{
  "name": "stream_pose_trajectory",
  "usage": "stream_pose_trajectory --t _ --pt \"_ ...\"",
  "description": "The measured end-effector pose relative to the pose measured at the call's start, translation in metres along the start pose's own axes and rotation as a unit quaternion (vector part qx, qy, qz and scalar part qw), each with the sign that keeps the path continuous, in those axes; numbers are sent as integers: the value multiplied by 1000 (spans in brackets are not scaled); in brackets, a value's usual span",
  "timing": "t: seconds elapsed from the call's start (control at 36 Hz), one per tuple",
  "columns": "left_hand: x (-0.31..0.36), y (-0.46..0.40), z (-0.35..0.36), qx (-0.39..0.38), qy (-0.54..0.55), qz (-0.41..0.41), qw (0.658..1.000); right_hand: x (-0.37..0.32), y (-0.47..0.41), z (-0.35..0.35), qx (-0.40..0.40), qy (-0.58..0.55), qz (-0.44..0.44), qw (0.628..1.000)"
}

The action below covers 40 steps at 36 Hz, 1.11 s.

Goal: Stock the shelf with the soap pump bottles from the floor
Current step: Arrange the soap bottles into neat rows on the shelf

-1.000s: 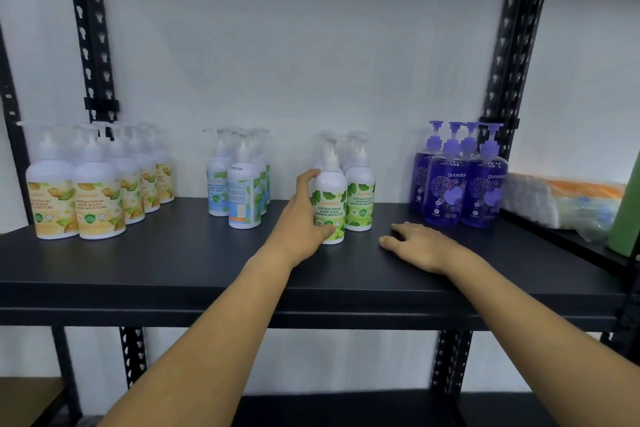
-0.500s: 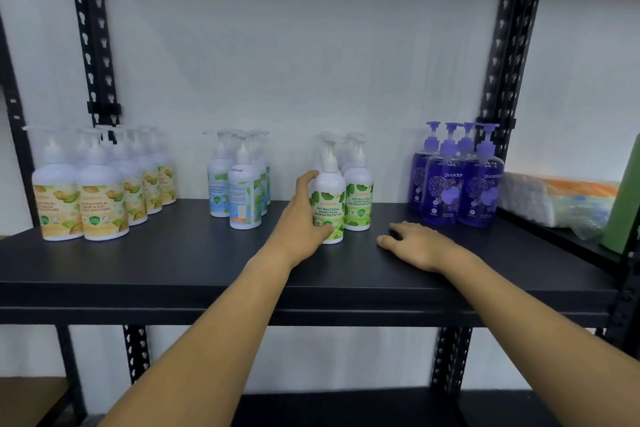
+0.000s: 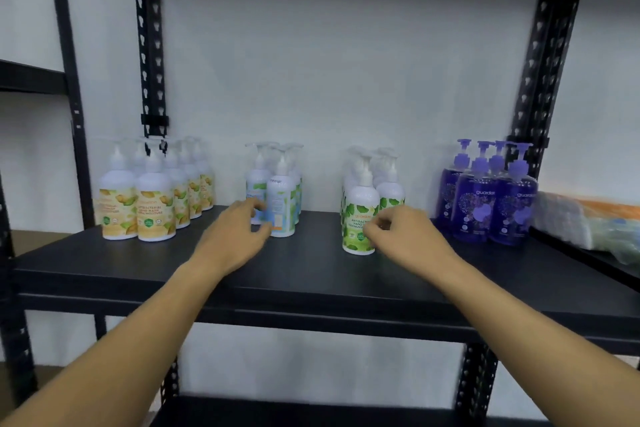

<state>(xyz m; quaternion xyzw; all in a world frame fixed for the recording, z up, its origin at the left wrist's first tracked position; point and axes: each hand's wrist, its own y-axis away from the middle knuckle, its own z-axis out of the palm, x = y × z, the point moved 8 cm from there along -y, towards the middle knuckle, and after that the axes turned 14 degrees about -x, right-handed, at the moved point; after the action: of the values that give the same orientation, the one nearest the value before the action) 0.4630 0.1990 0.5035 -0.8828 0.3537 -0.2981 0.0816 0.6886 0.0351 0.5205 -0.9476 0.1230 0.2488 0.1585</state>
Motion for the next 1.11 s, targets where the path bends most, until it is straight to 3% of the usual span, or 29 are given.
stream_pose_trajectory --t 0.28,0.53,0.72,0.97,1.11 --pt "-56 7 -9 -119 -80 -77 987 -89 -46 44 23 -96 -97 990" --pt "-69 6 17 -260 -160 -139 942 -92 -112 77 32 -130 -58 989" --pt "-70 7 18 -275 -173 -137 936 -98 -118 97 68 -125 -98 985" --pt "-72 8 19 -288 -181 -145 929 -78 -120 85 137 -89 -59 985" --pt "-71 10 19 -291 -182 -148 928 -77 -121 89 106 -131 -77 983"
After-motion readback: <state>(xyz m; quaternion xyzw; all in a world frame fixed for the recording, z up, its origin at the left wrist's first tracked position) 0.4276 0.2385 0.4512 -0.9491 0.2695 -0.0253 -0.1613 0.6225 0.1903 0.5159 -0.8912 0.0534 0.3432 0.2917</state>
